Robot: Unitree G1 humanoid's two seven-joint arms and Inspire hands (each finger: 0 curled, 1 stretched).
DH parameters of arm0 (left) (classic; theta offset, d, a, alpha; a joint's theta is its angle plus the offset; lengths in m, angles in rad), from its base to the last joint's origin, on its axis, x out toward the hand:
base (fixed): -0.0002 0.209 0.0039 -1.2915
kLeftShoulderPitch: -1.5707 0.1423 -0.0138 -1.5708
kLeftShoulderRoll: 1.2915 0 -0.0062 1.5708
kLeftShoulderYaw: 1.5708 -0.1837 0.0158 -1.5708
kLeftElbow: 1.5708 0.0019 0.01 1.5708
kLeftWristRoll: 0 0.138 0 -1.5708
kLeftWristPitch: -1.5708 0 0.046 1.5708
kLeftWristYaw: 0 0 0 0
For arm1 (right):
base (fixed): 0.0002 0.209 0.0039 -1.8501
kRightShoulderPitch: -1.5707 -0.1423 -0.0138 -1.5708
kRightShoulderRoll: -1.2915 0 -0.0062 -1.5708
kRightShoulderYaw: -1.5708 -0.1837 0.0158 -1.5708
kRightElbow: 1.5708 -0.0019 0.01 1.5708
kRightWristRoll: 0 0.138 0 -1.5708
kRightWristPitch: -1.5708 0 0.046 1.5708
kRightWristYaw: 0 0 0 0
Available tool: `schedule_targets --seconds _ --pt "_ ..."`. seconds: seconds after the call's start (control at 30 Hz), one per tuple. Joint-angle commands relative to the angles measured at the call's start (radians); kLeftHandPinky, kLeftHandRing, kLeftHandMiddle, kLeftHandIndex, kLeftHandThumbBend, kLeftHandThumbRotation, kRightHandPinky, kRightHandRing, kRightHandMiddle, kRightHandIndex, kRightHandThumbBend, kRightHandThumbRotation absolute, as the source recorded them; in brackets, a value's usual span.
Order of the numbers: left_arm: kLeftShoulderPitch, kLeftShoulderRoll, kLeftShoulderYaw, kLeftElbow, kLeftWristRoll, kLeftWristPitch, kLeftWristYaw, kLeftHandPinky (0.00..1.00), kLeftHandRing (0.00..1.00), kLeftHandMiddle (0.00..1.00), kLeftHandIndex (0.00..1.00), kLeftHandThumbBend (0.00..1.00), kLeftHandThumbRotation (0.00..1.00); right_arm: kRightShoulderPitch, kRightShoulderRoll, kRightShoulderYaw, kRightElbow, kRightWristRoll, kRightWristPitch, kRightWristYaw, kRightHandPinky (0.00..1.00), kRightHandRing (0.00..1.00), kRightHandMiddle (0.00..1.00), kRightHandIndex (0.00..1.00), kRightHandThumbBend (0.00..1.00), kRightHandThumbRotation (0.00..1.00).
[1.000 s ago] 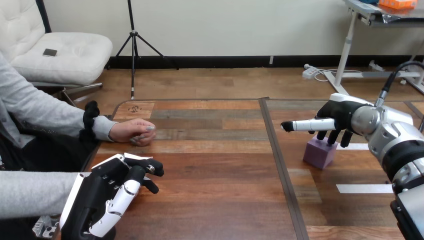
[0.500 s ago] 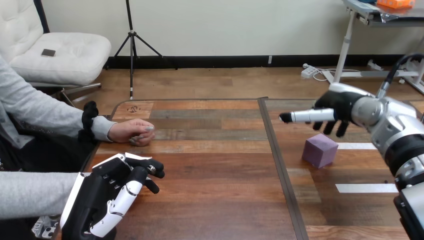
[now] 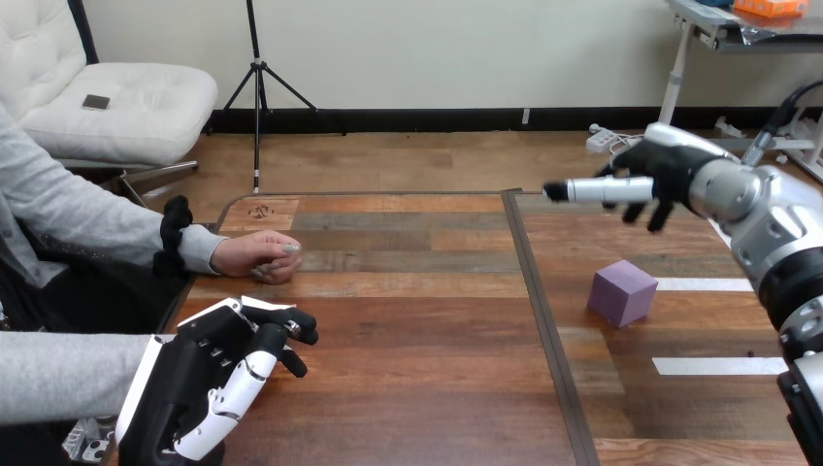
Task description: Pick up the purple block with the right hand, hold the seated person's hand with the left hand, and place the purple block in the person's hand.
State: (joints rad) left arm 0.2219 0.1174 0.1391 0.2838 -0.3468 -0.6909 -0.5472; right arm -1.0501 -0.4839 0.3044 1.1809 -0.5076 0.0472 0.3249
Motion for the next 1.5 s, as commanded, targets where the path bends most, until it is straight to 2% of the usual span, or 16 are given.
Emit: schedule_targets --seconds 0.0,0.2,0.5,0.63,0.8,0.9,1.03,1.23,1.47 --pt "-0.046 0.006 0.005 -0.021 -0.02 0.007 -0.002 0.42 0.6 0.59 0.47 0.39 0.42 -0.104 -0.032 -0.025 -0.054 0.018 -0.012 -0.019 0.55 0.73 0.75 0.75 1.0 0.76" --pt "-0.058 0.014 0.008 -0.001 -0.016 0.001 -0.013 0.42 0.6 0.59 0.47 0.42 0.4 -0.107 -0.04 -0.034 -0.072 0.024 -0.004 -0.015 0.57 0.74 0.76 0.75 1.0 0.76" --pt "-0.071 0.014 0.012 0.021 -0.015 -0.014 -0.027 0.44 0.6 0.58 0.47 0.44 0.36 -0.098 -0.052 -0.068 -0.099 0.058 -0.026 -0.04 0.57 0.72 0.74 0.72 0.97 0.72" --pt "-0.068 0.015 0.011 0.017 -0.017 -0.009 -0.032 0.44 0.6 0.59 0.47 0.45 0.36 -0.089 -0.057 -0.073 -0.097 0.059 -0.048 -0.076 0.55 0.7 0.73 0.71 0.96 0.72" --pt "-0.065 0.015 0.01 0.014 -0.029 0.002 -0.044 0.45 0.62 0.6 0.48 0.5 0.45 -0.077 -0.057 -0.083 -0.079 0.067 -0.08 -0.11 0.55 0.7 0.73 0.72 0.95 0.71" --pt "-0.066 0.017 0.009 0.013 -0.041 0.004 -0.06 0.46 0.64 0.62 0.49 0.53 0.52 -0.07 -0.056 -0.082 -0.063 0.068 -0.099 -0.139 0.56 0.71 0.74 0.74 0.96 0.71" --pt "-0.064 0.016 0.01 0.01 -0.051 0.01 -0.067 0.47 0.65 0.62 0.49 0.56 0.57 -0.056 -0.051 -0.088 -0.041 0.073 -0.132 -0.19 0.56 0.7 0.74 0.77 0.96 0.72" --pt "-0.063 0.015 0.011 0.01 -0.062 0.01 -0.08 0.47 0.66 0.62 0.49 0.59 0.6 -0.039 -0.037 -0.108 -0.017 0.093 -0.161 -0.251 0.57 0.71 0.76 0.8 0.95 0.67" --pt "-0.059 0.013 0.012 0.003 -0.068 0.019 -0.087 0.48 0.66 0.63 0.49 0.59 0.6 -0.026 -0.027 -0.099 0.022 0.09 -0.171 -0.301 0.63 0.76 0.81 0.83 0.96 0.65"
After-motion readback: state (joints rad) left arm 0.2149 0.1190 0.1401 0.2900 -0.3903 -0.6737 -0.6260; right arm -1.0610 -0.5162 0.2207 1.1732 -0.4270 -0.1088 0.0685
